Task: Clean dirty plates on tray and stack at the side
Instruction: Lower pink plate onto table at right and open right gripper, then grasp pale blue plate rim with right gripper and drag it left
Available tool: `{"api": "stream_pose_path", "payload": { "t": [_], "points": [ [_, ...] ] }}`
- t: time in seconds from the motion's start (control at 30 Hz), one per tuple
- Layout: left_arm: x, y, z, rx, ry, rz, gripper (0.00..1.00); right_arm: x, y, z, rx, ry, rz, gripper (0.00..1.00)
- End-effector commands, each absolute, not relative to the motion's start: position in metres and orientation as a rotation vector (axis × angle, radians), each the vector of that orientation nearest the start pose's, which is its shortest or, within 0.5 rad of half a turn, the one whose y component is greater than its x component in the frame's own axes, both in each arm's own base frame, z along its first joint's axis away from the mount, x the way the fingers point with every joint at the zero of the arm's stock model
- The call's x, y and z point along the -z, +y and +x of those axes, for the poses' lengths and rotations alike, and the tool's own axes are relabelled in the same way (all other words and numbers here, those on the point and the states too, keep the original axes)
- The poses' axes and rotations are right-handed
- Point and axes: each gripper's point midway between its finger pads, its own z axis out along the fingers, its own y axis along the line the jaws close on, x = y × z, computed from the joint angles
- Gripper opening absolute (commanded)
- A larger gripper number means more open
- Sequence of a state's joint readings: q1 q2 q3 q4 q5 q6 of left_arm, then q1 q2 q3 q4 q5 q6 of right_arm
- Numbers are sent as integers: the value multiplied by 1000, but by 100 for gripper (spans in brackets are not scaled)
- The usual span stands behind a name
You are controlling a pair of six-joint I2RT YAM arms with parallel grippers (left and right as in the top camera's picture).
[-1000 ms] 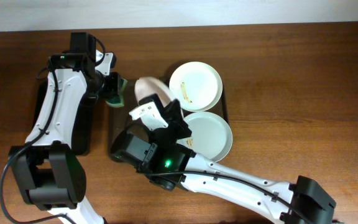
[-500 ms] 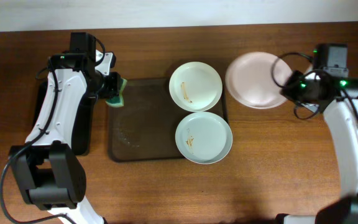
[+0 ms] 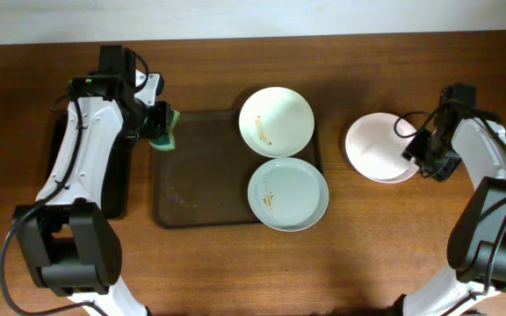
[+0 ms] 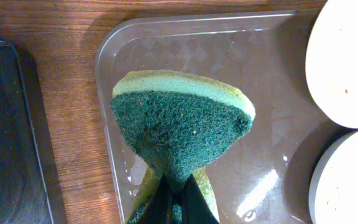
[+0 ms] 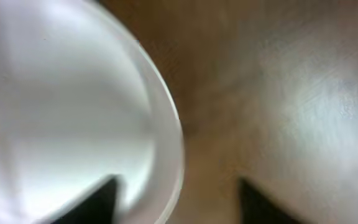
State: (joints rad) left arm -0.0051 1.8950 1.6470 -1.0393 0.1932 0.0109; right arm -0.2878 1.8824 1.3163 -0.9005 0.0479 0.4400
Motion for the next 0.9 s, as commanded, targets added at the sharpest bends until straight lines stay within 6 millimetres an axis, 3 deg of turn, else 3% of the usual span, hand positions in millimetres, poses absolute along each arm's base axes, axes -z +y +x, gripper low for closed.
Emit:
{"api": "stream_pose_path", "payload": {
  "t": [0.0, 0.03, 0.07, 0.1, 0.13, 0.17, 0.23, 0.3, 0.37, 0.5, 0.6, 0.73, 0.87],
  "points": [
    [-127, -36, 426, 274, 2845, 70, 1, -69, -107, 344, 19, 2878, 1058, 80],
    [-127, -36, 426, 274, 2845, 70, 1, -99, -94, 351, -96, 2880, 974, 80],
    [-127, -36, 426, 274, 2845, 70, 1, -142, -65, 364, -285, 2844, 799, 79],
    [-127, -36, 426, 274, 2845, 70, 1, -167, -39, 370, -387, 2809, 672, 79],
    [-127, -36, 426, 274, 2845, 70, 1, -178, -5, 367, -428, 2824, 550, 76],
    [-127, -36, 426, 274, 2845, 70, 1, -168, 32, 357, -442, 2907, 428, 71],
    [-127, -36, 426, 275, 2846, 70, 1, -135, 63, 335, -363, 3026, 429, 68],
    [-127, -36, 426, 275, 2846, 70, 1, -102, 78, 307, -322, 3130, 484, 59],
    [-127, -36, 426, 275, 2845, 70, 1, -78, 91, 286, -305, 3195, 434, 50],
    [-127, -36, 426, 274, 2845, 70, 1, -34, 108, 274, -271, 3177, 396, 38],
    [-127, -36, 426, 274, 2845, 70, 1, -21, 106, 270, -256, 3170, 384, 33],
    [-127, -36, 426, 274, 2844, 70, 1, -20, 109, 273, -265, 3157, 366, 5],
    [-128, -36, 427, 274, 2842, 72, 1, -21, 131, 256, -250, 3202, 231, 4]
  ]
}}
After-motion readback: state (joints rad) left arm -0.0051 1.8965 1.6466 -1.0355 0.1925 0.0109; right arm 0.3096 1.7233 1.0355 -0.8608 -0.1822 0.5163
